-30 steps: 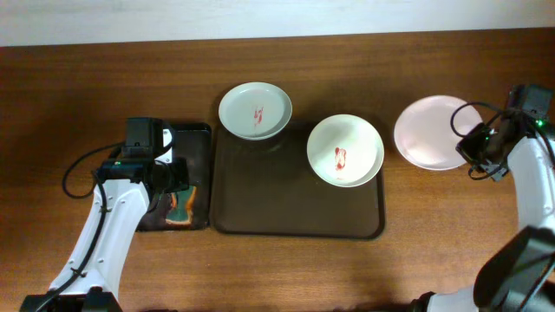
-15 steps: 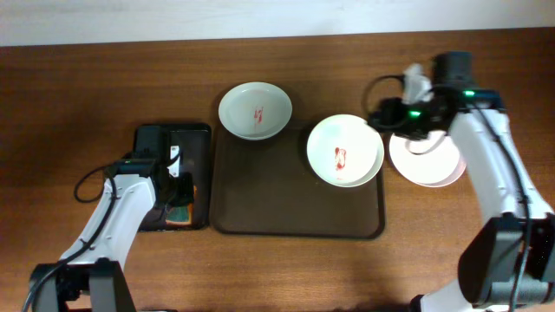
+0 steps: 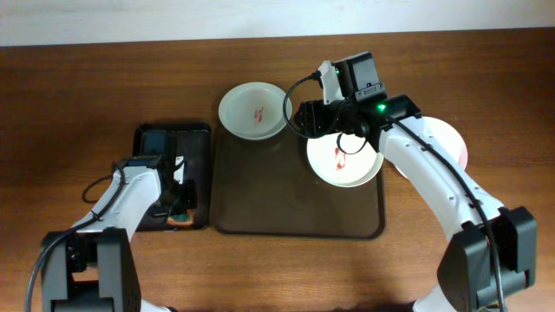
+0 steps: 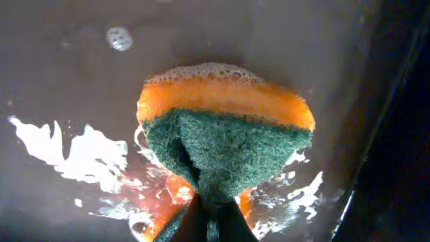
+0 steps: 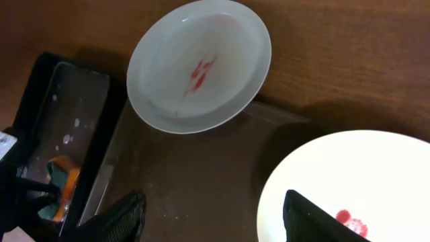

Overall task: Clean dirty plates on tray and stack at the side
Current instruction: 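Grasp the left plate rim with the right gripper and pull it to tray center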

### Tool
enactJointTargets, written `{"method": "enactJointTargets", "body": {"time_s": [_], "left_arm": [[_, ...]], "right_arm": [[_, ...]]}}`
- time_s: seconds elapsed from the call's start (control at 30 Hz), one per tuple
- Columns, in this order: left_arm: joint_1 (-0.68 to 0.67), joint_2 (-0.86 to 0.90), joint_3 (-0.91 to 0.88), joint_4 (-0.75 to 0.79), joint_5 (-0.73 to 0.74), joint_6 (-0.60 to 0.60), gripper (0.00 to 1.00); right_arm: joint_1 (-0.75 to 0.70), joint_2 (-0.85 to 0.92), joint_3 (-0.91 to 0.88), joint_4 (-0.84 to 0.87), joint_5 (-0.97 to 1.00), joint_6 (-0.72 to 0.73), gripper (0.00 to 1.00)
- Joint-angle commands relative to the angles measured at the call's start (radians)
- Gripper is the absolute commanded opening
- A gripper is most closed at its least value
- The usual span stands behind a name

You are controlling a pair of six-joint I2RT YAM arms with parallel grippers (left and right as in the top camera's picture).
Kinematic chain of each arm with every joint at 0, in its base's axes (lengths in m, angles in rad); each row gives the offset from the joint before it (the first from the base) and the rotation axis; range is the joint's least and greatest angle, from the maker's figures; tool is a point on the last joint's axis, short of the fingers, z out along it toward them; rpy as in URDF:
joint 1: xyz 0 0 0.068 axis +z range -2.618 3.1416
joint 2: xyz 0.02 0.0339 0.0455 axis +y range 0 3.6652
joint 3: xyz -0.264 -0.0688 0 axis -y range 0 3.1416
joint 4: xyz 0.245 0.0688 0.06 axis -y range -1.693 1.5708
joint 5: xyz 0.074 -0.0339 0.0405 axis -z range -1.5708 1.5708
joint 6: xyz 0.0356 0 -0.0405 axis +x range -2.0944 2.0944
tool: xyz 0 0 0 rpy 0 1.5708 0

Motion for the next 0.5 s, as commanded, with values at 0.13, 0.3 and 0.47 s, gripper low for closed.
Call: {"method": "enactJointTargets", "body": {"time_s": [0.13,0.3,0.47], "left_arm": [[0.004,-0.014,0.040,0.057,0.019,-0.003,0.00],[0.004,-0.014,0.040,0.057,0.019,-0.003,0.00],[0.004,-0.014,0.040,0.066,0.021,-0.003,0.00]], "right_arm": [[0.009,0.125,0.235,-0.190,-0.064,0.031,0.67],[0.012,0.359,0.500,-0.369,-0.125,0.044,0.69],[0.039,0.504,0.499,-0.326,-0.123,0.126,0.67]]}}
